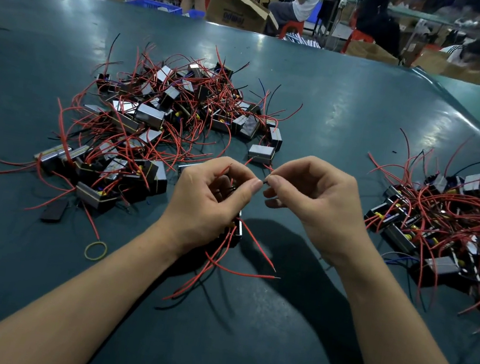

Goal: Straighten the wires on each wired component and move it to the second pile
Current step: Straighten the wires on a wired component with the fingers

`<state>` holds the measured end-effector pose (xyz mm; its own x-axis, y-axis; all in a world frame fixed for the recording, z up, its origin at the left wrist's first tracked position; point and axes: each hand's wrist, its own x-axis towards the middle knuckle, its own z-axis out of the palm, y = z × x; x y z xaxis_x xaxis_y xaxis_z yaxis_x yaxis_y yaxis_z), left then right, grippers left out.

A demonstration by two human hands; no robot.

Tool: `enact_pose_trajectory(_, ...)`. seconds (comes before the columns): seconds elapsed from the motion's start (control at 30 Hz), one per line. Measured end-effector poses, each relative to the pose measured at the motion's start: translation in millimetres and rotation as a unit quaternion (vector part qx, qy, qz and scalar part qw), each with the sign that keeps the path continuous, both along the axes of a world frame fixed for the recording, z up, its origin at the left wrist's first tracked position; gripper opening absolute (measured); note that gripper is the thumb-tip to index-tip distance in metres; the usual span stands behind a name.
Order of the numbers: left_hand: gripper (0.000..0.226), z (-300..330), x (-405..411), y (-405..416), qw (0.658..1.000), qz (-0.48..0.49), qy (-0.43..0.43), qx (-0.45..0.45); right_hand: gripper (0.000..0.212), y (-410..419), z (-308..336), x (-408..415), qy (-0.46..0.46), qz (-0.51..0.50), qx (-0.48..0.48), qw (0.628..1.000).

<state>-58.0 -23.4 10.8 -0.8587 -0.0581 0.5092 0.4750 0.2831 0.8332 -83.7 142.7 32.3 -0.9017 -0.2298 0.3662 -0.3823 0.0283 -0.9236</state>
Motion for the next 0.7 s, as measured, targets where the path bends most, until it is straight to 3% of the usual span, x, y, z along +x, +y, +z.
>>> enact_pose_trajectory(0.1, 0.009, 0.4, -0.2, 0.0, 1.000, 0.000, 0.004, -0.004, 0.011, 3.9, 2.7, -0.7, -0.020, 0.015, -0.010, 1.000)
enact_pose_trajectory(0.33, 0.004, -0.6, -2.1, 0.8, 1.000, -0.002, -0.009, 0.009, 0.010, 1.5, -0.2, 3.8, 0.061, -0.036, 0.054, 0.996)
enact_pose_trajectory(0.57, 0.005, -0.9, -2.6, -1.6, 0.999, -0.011, 0.016, -0.027, 0.013, 2.6, 4.8, 2.2, -0.045, 0.008, -0.007, 0.999)
enact_pose_trajectory(0.7, 0.004, -1.4, -3.3, -4.2, 0.998, -0.017, 0.018, -0.052, 0.011, 6.1, 7.7, 1.8, -0.071, 0.023, 0.010, 0.997)
